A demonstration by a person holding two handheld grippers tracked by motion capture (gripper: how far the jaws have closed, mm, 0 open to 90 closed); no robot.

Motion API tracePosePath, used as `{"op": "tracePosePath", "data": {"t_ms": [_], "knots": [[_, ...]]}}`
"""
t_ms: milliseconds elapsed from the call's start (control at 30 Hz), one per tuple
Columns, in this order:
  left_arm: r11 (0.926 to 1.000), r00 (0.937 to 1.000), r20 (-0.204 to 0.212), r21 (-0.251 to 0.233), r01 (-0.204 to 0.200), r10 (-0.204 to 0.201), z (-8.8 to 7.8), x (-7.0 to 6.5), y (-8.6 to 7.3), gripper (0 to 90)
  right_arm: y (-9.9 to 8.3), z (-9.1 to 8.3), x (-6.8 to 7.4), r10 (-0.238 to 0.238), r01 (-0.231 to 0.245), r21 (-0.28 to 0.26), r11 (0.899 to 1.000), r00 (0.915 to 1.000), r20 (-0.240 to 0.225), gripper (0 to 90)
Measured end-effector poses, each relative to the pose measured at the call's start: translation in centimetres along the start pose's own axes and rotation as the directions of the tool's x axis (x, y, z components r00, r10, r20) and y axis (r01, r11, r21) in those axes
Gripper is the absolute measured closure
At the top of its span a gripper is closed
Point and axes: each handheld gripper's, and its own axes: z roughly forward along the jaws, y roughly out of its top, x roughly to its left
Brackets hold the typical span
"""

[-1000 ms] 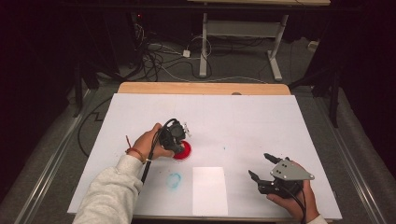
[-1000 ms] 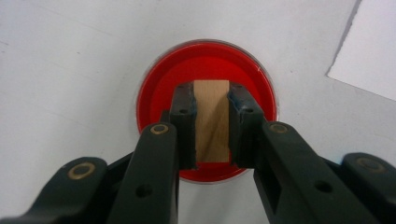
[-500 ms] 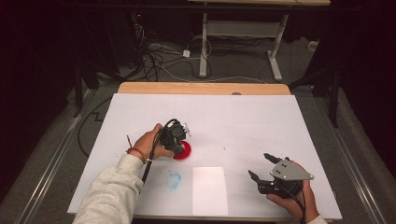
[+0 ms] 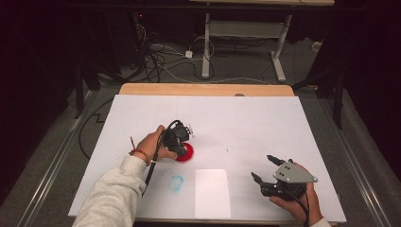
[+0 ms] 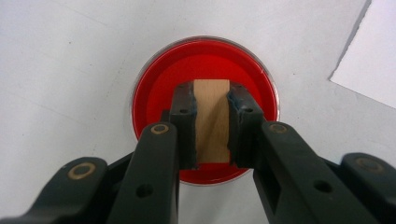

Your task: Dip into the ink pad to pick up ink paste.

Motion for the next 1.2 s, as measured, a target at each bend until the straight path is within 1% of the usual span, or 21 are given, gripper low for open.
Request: {"op": "tracePosePath", "data": {"t_ms": [67,133,300,400,567,767,900,1000,1067,1133,1200], "knots": [[1.0,1.0,0.001,-0.003,0.003,-0.003,0.0,0.0,-0.04,73.7,0.02,0.03,0.0,-0.005,0.005,-0.001,1.0,1.0,-0.003,26.2],[1.0,1.0,0.001,-0.005,0.005,-0.005,0.01,-0.01,-0.08,73.7,-0.01,0.12,-0.06,-0.003,0.003,0.016,1.0,0.9999,0.012,26.7],[1.0,0.9999,-0.014,0.001,-0.004,0.004,0.01,-0.21,-0.01,73.7,-0.04,0.12,-0.12,0.001,-0.002,0.016,1.0,0.9999,0.012,26.8],[1.0,1.0,-0.007,-0.007,0.002,-0.002,0.03,-0.12,-0.1,73.7,-0.02,0.11,-0.08,0.001,-0.001,0.016,1.0,0.9999,0.01,26.7],[1.0,0.9999,-0.011,-0.002,0.005,-0.005,0.05,-0.18,-0.02,73.7,0.0,0.16,-0.03,-0.002,0.002,0.02,1.0,1.0,0.009,26.7],[1.0,0.9999,-0.015,-0.001,0.006,-0.006,0.08,-0.24,-0.01,73.7,0.06,0.11,-0.06,-0.002,0.002,0.012,1.0,1.0,0.008,26.6],[0.9998,0.9998,-0.015,-0.013,0.013,-0.013,0.08,-0.25,-0.18,73.7,0.18,0.17,-0.05,-0.004,0.004,0.003,1.0,1.0,0.004,26.1],[0.9999,0.9997,-0.025,-0.01,0.009,-0.009,0.07,-0.38,-0.15,73.6,0.27,0.24,-0.11,-0.003,0.003,-0.001,1.0,1.0,0.001,25.7],[0.9998,0.9994,-0.035,-0.019,0.009,-0.009,0.06,-0.51,-0.26,73.6,0.38,0.29,-0.15,-0.005,0.005,-0.009,1.0,1.0,-0.001,25.2],[0.9992,0.9987,-0.049,-0.036,0.013,-0.015,0.03,-0.73,-0.51,73.6,0.4,0.35,-0.14,-0.008,0.008,-0.008,1.0,0.9999,-0.007,24.5],[0.998,0.9984,-0.051,-0.06,0.022,-0.025,-0.04,-0.73,-0.82,73.7,0.37,0.41,-0.15,-0.011,0.011,-0.007,1.0,0.9999,-0.013,23.9]]}}
